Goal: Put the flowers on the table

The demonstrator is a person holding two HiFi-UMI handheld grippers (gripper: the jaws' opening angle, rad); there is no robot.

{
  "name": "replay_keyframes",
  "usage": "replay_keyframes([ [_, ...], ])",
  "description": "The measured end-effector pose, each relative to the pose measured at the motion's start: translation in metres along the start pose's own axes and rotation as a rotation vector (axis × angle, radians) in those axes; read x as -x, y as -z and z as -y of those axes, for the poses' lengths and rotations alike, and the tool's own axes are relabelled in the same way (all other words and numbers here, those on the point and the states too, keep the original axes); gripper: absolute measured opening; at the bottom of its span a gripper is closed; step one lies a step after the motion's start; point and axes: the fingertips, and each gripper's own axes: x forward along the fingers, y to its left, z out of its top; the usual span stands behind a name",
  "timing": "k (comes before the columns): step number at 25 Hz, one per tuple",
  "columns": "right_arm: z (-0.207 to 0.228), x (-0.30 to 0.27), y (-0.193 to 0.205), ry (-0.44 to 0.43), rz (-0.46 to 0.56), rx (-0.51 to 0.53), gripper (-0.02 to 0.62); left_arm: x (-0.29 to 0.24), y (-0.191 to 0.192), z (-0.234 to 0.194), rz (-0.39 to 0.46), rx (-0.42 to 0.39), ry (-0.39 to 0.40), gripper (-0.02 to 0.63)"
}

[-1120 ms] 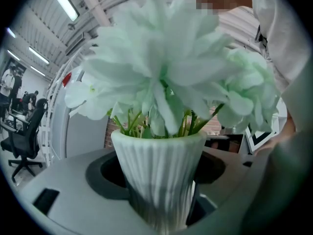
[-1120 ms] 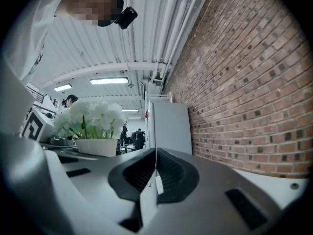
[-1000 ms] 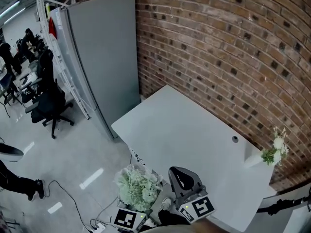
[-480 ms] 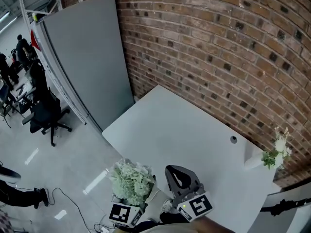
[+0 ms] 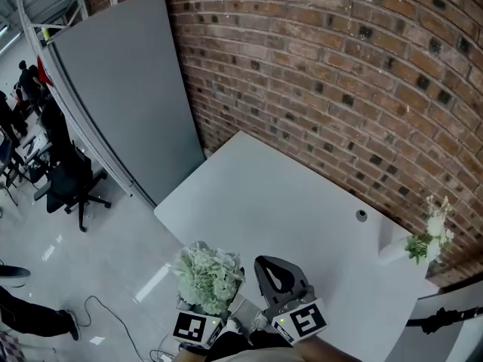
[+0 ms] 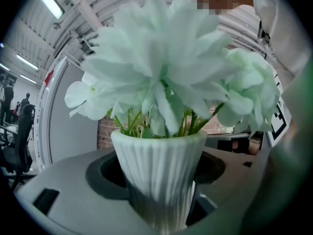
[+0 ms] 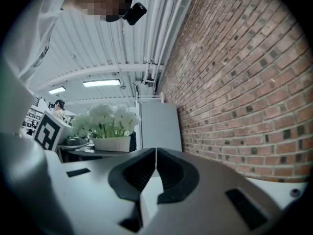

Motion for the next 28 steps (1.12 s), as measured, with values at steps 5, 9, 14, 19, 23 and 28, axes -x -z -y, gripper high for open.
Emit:
replay_keyframes([
  [5,0.007,-0.005,0.001,0.032,0.0,0.005,0.02,-0.017,0.0,-0.001,-0.007,-0.026,0.029,0.353],
  [9,0.013,-0.01,0.008,0.064,-0.018,0.013,0.02,-0.031,0.005,-0.005,0.007,-0.025,0.069,0.353],
  [14,0.022,-0.014,0.021,0.11,-0.05,0.019,0.02,-0.048,0.023,-0.018,0.001,-0.012,0.084,0.353],
  [19,0.031,-0.028,0.03,0.142,-0.064,0.026,0.02,-0.067,0.043,-0.035,-0.023,-0.001,0.098,0.353],
  [23,0.031,-0.04,0.038,0.146,-0.08,0.032,0.02,-0.079,0.054,-0.046,-0.024,-0.004,0.11,0.353],
  [28,0.036,-0.053,0.051,0.163,-0.088,0.04,0.02,-0.097,0.066,-0.061,-0.022,-0.005,0.121,0.353],
])
